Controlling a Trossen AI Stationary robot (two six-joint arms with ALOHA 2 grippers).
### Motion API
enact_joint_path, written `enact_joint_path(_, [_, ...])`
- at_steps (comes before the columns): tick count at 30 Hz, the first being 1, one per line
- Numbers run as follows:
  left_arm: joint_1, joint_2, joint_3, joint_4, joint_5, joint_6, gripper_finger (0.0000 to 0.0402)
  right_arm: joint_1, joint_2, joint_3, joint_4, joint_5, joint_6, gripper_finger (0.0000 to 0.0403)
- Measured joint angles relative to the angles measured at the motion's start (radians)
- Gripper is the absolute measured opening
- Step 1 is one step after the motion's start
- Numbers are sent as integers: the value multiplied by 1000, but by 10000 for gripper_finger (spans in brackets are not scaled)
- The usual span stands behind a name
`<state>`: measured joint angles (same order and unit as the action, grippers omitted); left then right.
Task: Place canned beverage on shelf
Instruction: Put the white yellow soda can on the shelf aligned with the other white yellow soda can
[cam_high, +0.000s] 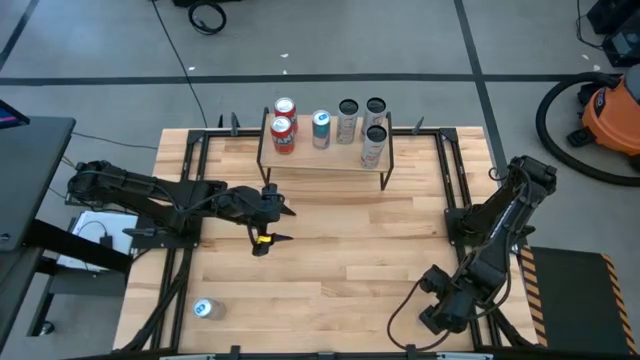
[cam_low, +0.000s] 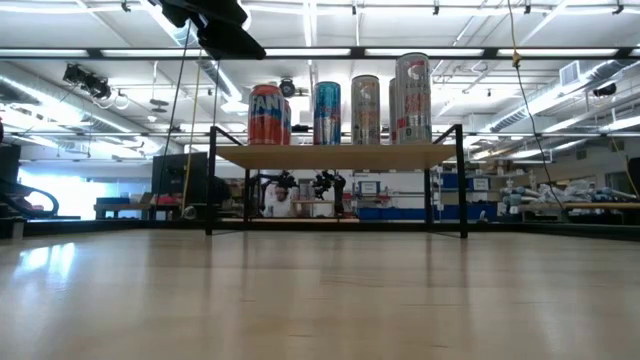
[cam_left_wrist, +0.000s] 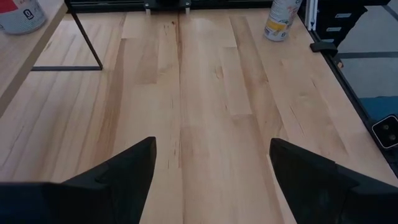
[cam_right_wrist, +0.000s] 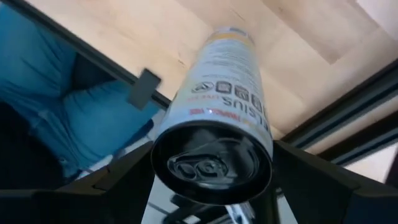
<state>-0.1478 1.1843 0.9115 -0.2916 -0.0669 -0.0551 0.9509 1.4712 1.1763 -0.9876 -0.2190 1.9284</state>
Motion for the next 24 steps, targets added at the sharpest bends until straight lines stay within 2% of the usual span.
enact_joint_path(6, [0,0,0,0,0,0,316,5,0,0,-55,13,-55,320])
enact_joint_path(18, [0,0,0,0,0,-5,316,6,0,0,-66,95,-326,320])
enact_joint_path(22, [0,0,0,0,0,-12,316,5,0,0,-48,94,-330,320])
enact_joint_path(24, [0,0,0,0,0,-12,316,5,0,0,-43,61,-300,320])
